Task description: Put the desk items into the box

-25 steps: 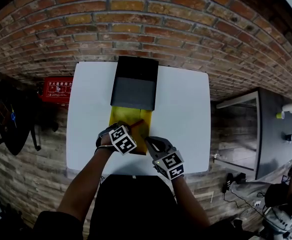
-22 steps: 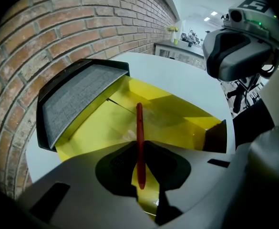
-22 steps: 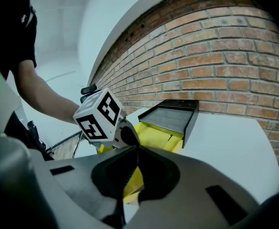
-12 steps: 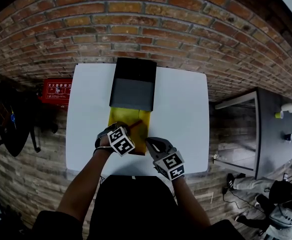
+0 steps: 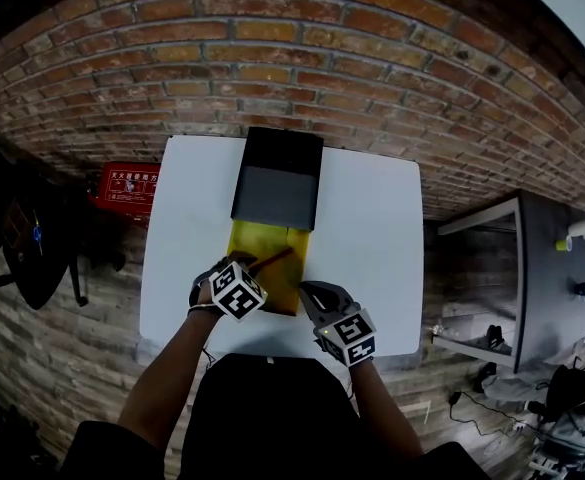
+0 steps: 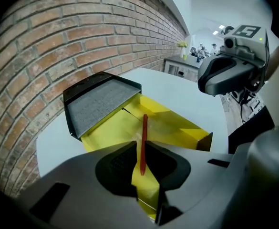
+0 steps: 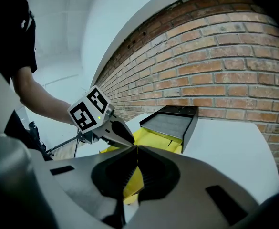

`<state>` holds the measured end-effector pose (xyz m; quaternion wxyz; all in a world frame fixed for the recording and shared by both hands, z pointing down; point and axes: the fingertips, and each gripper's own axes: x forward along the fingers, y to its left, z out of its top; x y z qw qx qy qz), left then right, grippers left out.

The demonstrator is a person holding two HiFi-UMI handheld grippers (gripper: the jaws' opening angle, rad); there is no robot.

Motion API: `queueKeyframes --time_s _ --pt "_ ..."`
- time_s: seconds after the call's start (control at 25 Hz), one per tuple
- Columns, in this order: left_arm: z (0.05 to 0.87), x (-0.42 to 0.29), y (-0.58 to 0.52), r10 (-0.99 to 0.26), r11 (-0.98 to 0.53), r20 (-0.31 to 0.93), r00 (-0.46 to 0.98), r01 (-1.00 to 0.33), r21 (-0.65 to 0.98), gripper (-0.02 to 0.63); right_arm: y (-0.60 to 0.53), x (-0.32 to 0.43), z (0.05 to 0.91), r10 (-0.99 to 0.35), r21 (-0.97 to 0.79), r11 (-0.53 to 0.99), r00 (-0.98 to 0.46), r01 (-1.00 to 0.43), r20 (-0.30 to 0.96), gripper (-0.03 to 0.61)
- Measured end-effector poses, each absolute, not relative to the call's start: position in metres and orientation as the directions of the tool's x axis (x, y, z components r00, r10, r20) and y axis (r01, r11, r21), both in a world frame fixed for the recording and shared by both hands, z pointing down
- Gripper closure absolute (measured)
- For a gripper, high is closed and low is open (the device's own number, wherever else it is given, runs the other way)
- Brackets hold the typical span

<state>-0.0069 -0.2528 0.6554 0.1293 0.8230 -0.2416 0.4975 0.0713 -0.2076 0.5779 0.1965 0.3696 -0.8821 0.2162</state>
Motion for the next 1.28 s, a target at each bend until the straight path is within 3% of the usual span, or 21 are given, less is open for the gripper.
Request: queueKeyframes --time_s 0.6,1.0,1.28 --pt "0.573 -0.039 -0.236 -0.446 -0.711 0.749 0.491 -0.703 0.037 0.591 -0.202 0.074 0.531 -0.619 -0.203 0.654 -0.671 -0.728 0.408 0.557" --pt "0.512 -0.06 -0.234 -0.603 -0.582 0.579 0.549 -0.799 0.152 0.6 -0.197 0.086 0.492 -0.671 -0.203 0.643 -0.671 -0.738 0.316 0.557" --pt "0.491 -0.073 -0.224 -0.683 -0.555 0.486 0.546 -0.82 0.142 0.6 -0.195 0.096 0.468 -0.697 -0.188 0.635 -0.661 -0.749 0.277 0.557"
